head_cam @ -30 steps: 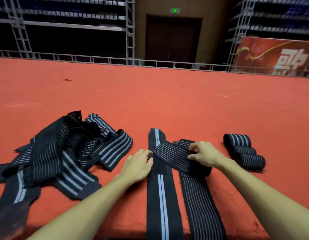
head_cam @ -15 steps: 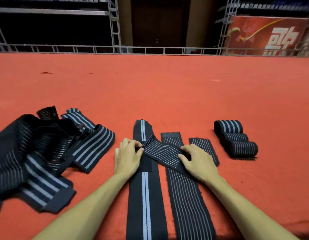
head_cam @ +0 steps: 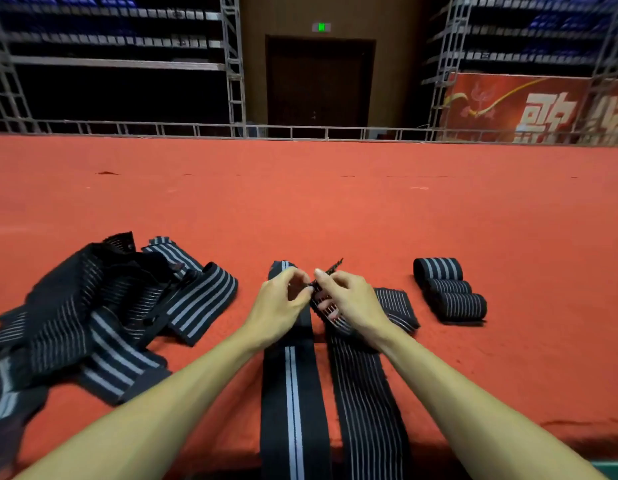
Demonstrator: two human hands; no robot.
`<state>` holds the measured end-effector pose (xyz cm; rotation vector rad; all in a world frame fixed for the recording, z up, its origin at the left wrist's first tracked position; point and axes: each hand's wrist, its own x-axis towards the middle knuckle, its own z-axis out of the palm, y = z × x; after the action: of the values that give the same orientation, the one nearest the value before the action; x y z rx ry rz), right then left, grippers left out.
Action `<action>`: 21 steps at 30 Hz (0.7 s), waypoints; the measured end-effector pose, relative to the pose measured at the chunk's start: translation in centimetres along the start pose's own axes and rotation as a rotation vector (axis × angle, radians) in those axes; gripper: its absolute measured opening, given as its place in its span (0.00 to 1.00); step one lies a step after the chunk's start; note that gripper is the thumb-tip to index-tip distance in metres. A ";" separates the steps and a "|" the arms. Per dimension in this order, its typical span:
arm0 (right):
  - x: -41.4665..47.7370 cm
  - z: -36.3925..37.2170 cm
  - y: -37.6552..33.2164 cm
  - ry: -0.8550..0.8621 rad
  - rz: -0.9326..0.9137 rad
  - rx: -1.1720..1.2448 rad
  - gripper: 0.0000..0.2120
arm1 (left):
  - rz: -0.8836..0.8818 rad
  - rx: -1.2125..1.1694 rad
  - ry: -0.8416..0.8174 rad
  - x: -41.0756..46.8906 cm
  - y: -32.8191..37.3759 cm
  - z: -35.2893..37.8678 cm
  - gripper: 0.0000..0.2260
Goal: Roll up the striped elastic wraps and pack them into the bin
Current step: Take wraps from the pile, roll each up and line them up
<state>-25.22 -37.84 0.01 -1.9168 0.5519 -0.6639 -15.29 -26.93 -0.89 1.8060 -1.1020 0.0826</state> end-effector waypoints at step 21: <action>-4.5 -12.9 -14.3 0.327 -0.312 0.297 0.10 | 0.012 -0.432 -0.568 0.6 12.4 -1.1 0.13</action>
<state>-35.85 -37.79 16.69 -1.6352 0.3308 -1.2055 -23.27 -27.84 8.66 1.4571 -1.3911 -0.6507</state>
